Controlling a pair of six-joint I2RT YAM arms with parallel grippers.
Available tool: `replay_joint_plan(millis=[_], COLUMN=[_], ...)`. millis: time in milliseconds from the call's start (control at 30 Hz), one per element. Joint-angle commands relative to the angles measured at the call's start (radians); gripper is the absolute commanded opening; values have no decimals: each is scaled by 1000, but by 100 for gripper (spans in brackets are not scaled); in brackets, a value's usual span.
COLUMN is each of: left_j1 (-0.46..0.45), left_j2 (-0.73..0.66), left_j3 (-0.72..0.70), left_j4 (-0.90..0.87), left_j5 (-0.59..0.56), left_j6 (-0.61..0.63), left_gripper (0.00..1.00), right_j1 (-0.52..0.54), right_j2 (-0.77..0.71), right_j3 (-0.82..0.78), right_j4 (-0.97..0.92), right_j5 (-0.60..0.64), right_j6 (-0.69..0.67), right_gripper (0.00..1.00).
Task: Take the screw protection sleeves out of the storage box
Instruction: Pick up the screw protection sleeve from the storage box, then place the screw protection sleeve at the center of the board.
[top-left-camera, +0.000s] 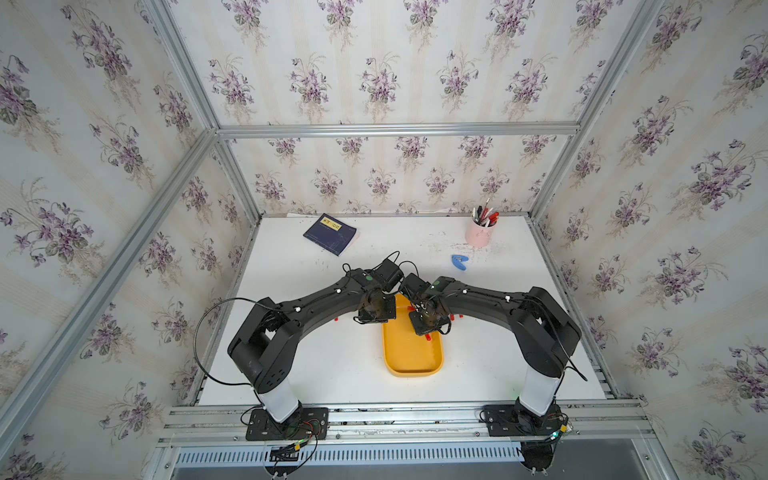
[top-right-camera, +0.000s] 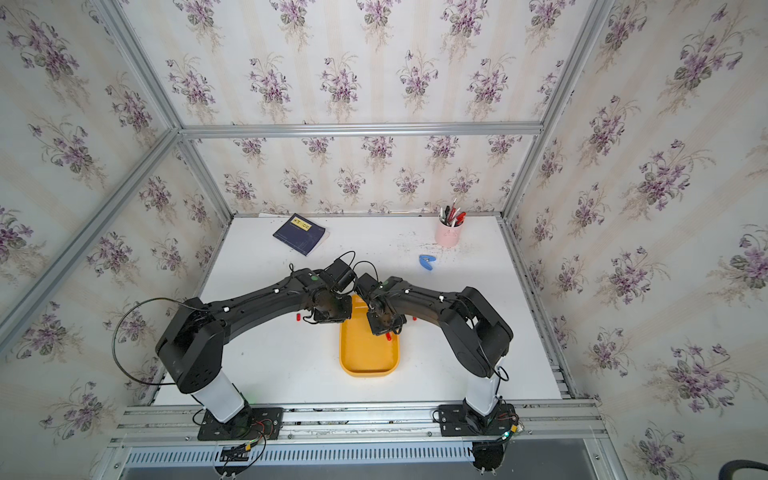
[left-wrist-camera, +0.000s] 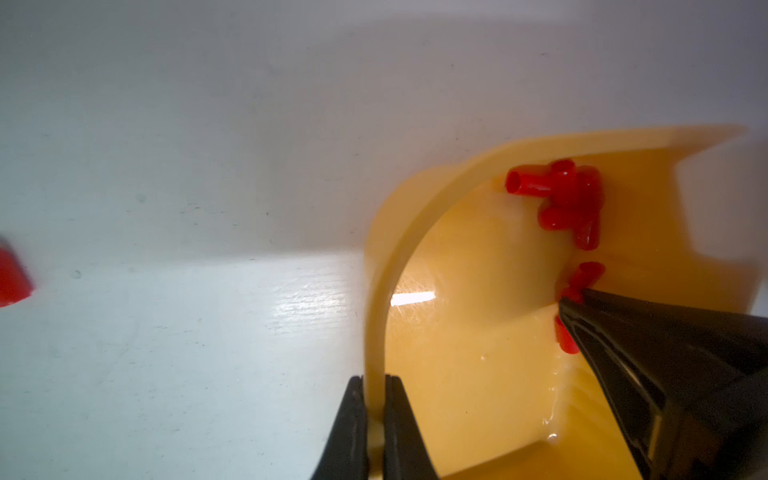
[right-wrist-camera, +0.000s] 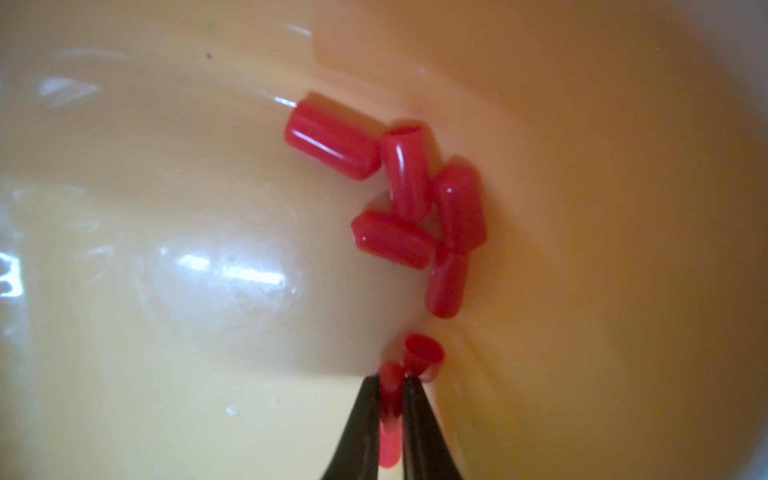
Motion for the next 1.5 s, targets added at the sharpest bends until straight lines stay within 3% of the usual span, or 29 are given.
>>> replay_joint_plan(millis=[0,333,667,867,1467], left_j1=[3,5,6,6,5], left_j2=[-2,7,15,13,10], left_j3=[-2,-6,7,8,8], left_j4=[-66,-69,-68,-69,-77], left_j5=[-37,-36,-28,-28,-27], left_j6=[24,27,30,30,27], left_gripper=[0,0,0,0,0], right_j1=[-7,-28,-184,-251,-312], right_j2=[-22,-157,-328,-293,-108], right_j3=[-3,-1,-37,-148,-178], right_j4=[8,49,29,128,207], right_j5=[-34,-142,-177,-185,-105], right_j6=[9,14,-31,-47,-89], right_gripper=[14,14,15,15,14])
